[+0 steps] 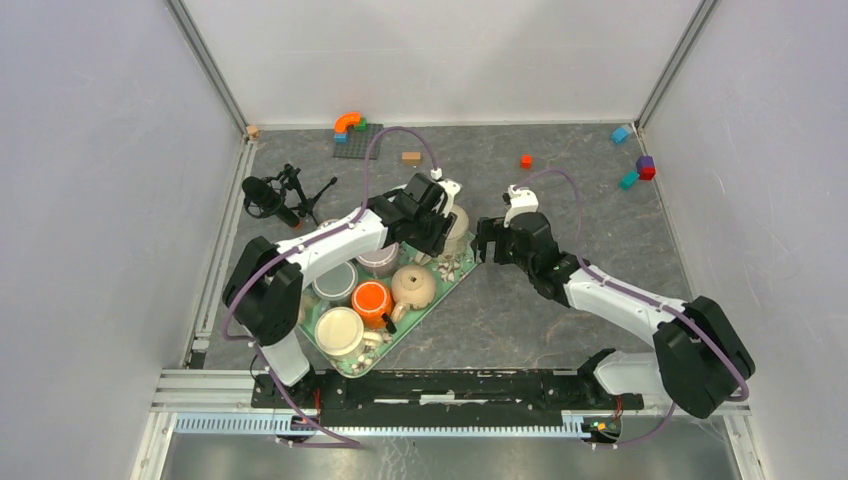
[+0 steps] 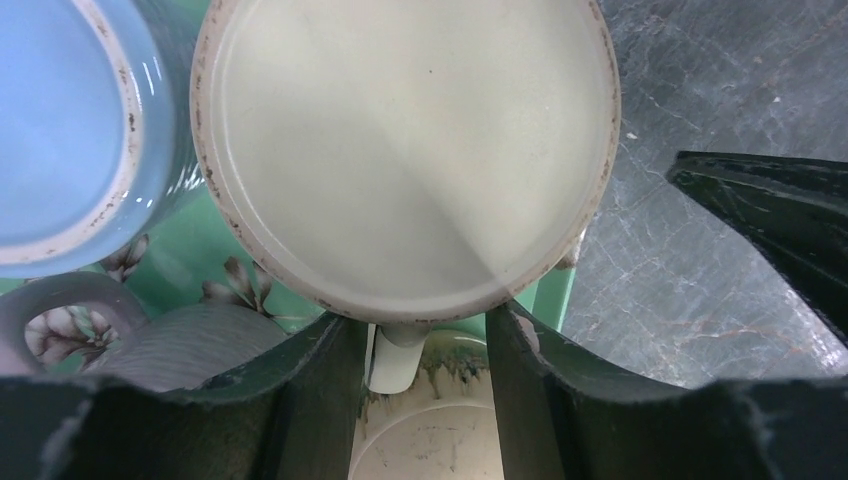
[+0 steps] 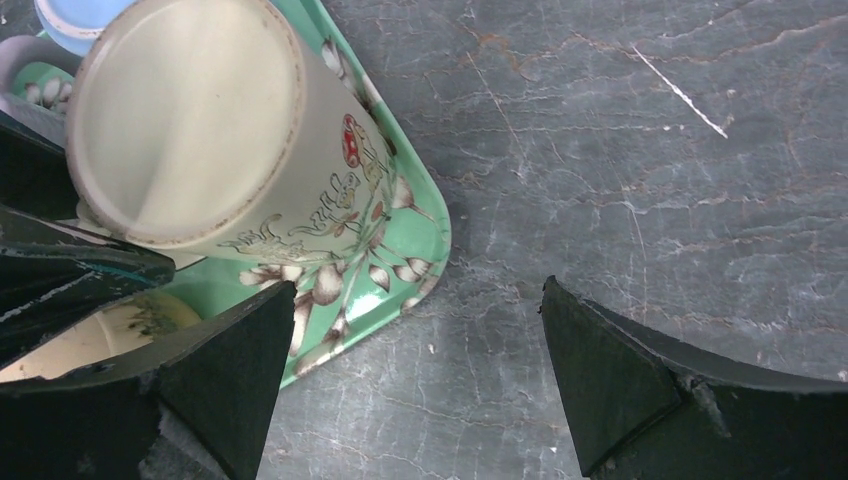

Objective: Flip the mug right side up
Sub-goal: Turn over the cup on the tray.

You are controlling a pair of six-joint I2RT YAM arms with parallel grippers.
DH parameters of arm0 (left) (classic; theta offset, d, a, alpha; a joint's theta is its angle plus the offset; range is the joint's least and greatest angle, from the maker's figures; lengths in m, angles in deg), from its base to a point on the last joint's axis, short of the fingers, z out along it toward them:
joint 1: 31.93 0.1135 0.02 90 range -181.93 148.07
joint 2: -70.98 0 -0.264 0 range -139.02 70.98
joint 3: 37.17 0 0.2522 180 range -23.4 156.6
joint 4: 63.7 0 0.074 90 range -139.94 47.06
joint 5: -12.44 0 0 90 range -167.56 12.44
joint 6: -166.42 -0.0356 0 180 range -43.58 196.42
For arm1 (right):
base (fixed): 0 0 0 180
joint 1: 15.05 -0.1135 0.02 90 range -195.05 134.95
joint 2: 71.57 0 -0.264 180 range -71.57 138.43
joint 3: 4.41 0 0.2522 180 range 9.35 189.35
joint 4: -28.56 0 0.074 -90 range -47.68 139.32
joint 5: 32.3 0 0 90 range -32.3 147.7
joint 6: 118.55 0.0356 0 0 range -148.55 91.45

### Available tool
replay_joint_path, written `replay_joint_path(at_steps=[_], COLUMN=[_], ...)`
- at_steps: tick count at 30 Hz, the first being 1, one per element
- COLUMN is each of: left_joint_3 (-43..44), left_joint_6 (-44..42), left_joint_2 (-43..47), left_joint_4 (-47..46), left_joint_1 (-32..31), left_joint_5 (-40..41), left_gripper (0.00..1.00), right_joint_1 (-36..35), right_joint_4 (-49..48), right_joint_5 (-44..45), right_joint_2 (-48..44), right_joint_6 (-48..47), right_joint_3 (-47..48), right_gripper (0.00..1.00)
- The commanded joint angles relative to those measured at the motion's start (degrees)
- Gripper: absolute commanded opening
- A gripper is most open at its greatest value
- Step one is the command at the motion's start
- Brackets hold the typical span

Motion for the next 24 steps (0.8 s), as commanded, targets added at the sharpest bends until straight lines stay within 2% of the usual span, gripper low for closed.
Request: replay_joint_path(at_steps=[1,10,24], left_joint_3=[3.57,4.52,7.29], left_joint_6=[1.57,-1.25,-3.29], left_joint_2=[-1.04,-1.85,-6.03], left_joint_4=[-1.62,2.51,5.75], left_joint_1=[-1.63,-2.27,-2.27], left_joint_5=[3.65,6.04,7.78], left_gripper=[0.54,0.55,0.50], right_joint_1=[0.41,0.72,0.86], right_joint_4=[-1.30,-2.12,-2.60], right_joint_5=[1.53,1.32,0.64], right_joint_2=[-3.02,-5.58,-6.58], right_joint_6=[0.41,0.47,0.39], right_joint_3=[-1.94,-5.29,-7.41], right_gripper=[0.98,0.98,0.98])
